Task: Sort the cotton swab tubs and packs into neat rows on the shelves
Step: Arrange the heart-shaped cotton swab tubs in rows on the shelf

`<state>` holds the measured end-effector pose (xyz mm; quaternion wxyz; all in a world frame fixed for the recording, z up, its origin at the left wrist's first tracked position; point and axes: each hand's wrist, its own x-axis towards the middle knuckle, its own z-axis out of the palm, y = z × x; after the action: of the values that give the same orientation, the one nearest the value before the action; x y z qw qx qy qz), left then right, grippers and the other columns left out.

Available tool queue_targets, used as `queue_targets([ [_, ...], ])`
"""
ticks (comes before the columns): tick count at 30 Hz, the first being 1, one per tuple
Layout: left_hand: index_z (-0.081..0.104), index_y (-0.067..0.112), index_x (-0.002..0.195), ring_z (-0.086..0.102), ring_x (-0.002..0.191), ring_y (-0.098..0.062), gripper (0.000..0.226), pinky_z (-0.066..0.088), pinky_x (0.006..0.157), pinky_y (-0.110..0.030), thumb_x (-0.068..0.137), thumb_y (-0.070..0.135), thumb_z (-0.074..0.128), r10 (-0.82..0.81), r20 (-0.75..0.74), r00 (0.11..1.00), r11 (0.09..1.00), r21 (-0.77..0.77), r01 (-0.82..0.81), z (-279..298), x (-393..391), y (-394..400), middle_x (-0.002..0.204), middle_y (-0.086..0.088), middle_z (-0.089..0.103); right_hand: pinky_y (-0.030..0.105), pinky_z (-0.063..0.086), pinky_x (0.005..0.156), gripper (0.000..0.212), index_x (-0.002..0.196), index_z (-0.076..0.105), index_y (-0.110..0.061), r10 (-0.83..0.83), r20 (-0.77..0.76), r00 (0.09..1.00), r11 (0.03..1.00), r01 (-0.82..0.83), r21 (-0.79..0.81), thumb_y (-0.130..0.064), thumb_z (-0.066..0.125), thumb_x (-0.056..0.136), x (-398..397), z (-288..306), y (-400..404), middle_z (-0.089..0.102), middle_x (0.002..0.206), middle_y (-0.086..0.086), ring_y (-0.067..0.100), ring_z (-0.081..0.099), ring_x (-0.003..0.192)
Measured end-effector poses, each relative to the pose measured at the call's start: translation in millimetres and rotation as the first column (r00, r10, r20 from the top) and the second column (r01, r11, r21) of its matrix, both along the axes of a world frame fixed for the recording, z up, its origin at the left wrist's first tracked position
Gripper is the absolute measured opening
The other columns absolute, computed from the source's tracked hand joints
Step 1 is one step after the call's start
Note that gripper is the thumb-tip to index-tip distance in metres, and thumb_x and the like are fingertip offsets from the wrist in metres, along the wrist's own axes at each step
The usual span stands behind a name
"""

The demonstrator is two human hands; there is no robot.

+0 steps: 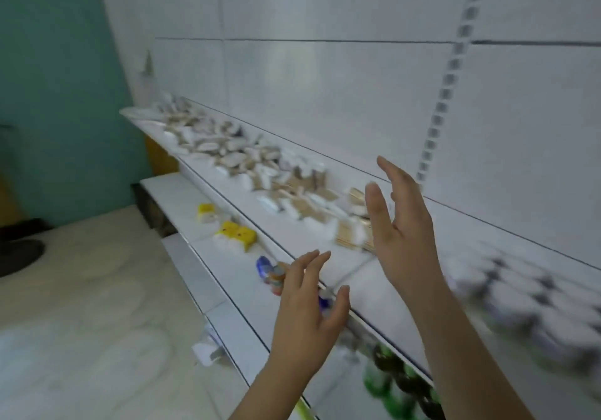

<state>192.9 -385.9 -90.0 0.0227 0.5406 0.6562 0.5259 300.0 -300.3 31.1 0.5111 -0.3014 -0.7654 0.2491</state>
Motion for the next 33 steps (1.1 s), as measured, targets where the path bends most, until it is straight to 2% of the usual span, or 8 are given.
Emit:
queue_targets([
  [2,0.041,0.039,0.143,0.034,0.137,0.001,0.056,0.034,0.111,-0.021,0.091,0.060,0.045,0.053,0.012,0.998,0.999,-0.006,-0.053,2,-49,1,0.144,0.021,0.034,0.029,0.033,0.113,0.061,0.148,0.035,-0.038,0.054,0.009,0.998,0.999,-0.054,0.007,-0.067,0.031,0.095,-54,2,7,0.033,0.145,-0.032,0.002,0.034,0.139],
  [5,0.041,0.038,0.143,0.034,0.136,0.005,0.054,0.030,0.106,-0.008,0.093,0.059,0.045,0.125,0.019,0.992,0.992,-0.029,-0.124,0,-109,0,0.144,0.020,0.036,0.020,0.032,0.107,0.060,0.149,0.035,-0.035,0.138,0.014,0.990,0.990,-0.138,-0.001,-0.064,0.032,0.097,-123,4,13,0.035,0.145,-0.029,-0.001,0.034,0.138],
  [8,0.040,0.040,0.142,0.034,0.135,0.007,0.056,0.025,0.102,0.000,0.091,0.064,0.040,0.179,0.038,0.983,0.983,-0.051,-0.177,-4,-157,-5,0.143,0.023,0.034,0.035,0.034,0.114,0.061,0.149,0.036,-0.031,0.196,0.023,0.980,0.981,-0.196,0.009,-0.063,0.032,0.098,-186,3,20,0.037,0.151,-0.019,0.002,0.033,0.140],
  [10,0.039,0.040,0.142,0.033,0.136,0.006,0.058,0.026,0.104,-0.003,0.090,0.066,0.040,0.207,0.037,0.978,0.977,-0.055,-0.205,-8,-187,-6,0.143,0.025,0.033,0.043,0.033,0.117,0.065,0.150,0.035,-0.030,0.221,0.041,0.974,0.975,-0.222,0.009,-0.066,0.029,0.096,-226,1,27,0.037,0.153,-0.014,0.004,0.031,0.143],
  [14,0.041,0.036,0.144,0.035,0.137,0.003,0.063,0.035,0.107,-0.015,0.088,0.067,0.039,0.277,0.062,0.959,0.960,-0.064,-0.273,-14,-246,0,0.143,0.024,0.034,0.041,0.032,0.117,0.066,0.150,0.036,-0.031,0.301,0.052,0.952,0.954,-0.301,0.006,-0.067,0.029,0.095,-304,-4,40,0.037,0.153,-0.015,0.002,0.030,0.142],
  [23,0.041,0.036,0.143,0.036,0.130,0.011,0.052,0.026,0.098,0.002,0.095,0.055,0.050,0.372,0.052,0.927,0.920,-0.152,-0.361,-13,-413,58,0.140,0.026,0.037,0.034,0.029,0.118,0.063,0.149,0.038,-0.028,0.422,-0.021,0.906,0.906,-0.423,-0.031,-0.063,0.031,0.097,-487,-16,103,0.038,0.152,-0.015,0.000,0.029,0.141],
  [29,0.038,0.043,0.139,0.036,0.128,0.014,0.051,0.030,0.094,0.001,0.092,0.061,0.046,0.435,0.052,0.899,0.891,-0.171,-0.421,-1,-530,98,0.137,0.035,0.034,0.026,0.027,0.112,0.057,0.150,0.035,-0.029,0.451,-0.034,0.892,0.890,-0.452,-0.057,-0.058,0.032,0.101,-610,-7,164,0.037,0.151,-0.015,0.001,0.029,0.140],
  [33,0.036,0.046,0.140,0.033,0.125,0.019,0.054,0.036,0.098,-0.009,0.090,0.064,0.044,0.505,0.082,0.859,0.854,-0.186,-0.485,-11,-604,104,0.135,0.042,0.029,0.035,0.031,0.116,0.061,0.149,0.037,-0.027,0.493,-0.034,0.869,0.869,-0.494,-0.037,-0.061,0.030,0.099,-697,-9,180,0.038,0.152,-0.012,0.004,0.031,0.141],
])
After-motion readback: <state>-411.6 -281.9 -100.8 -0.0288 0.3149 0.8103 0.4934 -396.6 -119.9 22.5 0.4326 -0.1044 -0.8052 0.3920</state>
